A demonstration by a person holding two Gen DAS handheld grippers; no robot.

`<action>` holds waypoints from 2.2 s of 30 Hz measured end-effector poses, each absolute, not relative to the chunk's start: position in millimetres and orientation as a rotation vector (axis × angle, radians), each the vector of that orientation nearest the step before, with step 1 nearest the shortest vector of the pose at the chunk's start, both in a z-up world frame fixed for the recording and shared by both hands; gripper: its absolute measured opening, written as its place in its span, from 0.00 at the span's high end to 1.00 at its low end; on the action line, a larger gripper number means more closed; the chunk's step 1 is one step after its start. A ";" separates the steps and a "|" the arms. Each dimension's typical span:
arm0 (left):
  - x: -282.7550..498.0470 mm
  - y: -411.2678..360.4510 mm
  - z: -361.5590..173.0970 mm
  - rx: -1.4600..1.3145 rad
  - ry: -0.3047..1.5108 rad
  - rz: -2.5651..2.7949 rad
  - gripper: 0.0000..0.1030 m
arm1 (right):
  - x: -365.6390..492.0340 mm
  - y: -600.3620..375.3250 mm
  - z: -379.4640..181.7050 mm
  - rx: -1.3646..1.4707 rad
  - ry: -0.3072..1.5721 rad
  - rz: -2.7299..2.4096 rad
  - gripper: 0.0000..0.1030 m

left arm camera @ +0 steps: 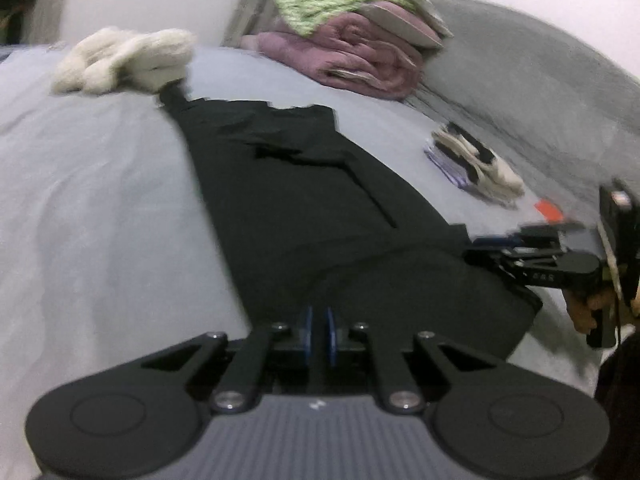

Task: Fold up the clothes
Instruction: 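Lift the hem end with both grippers and fold it toward the collar, then open both grippers and release the folded strip, then grasp the folded end again with both grippers and lift it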

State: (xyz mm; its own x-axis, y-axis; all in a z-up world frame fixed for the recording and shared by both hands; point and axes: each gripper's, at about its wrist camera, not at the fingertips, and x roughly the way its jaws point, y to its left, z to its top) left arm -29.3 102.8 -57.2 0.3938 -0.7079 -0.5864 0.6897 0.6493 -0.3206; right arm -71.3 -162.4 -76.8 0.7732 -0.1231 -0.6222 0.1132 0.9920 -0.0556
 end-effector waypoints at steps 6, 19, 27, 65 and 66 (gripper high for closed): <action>-42.1 124.9 -30.1 -0.156 0.735 -0.913 0.91 | -102.1 -169.4 -45.6 0.155 0.610 -0.066 0.69; -63.3 131.7 -44.5 0.017 1.019 -0.939 0.91 | -118.6 -162.2 -50.5 0.261 0.890 0.109 0.67; -44.2 172.5 -44.5 -0.379 1.205 -0.893 0.50 | -141.1 -215.7 -44.1 0.749 0.893 0.134 0.55; -13.1 141.7 -108.8 -0.794 1.320 -0.917 0.81 | -99.6 -245.1 -111.9 1.222 0.951 0.184 0.86; -12.9 142.8 -109.4 -0.817 1.322 -0.922 0.86 | -100.0 -245.2 -111.3 1.228 0.949 0.189 0.87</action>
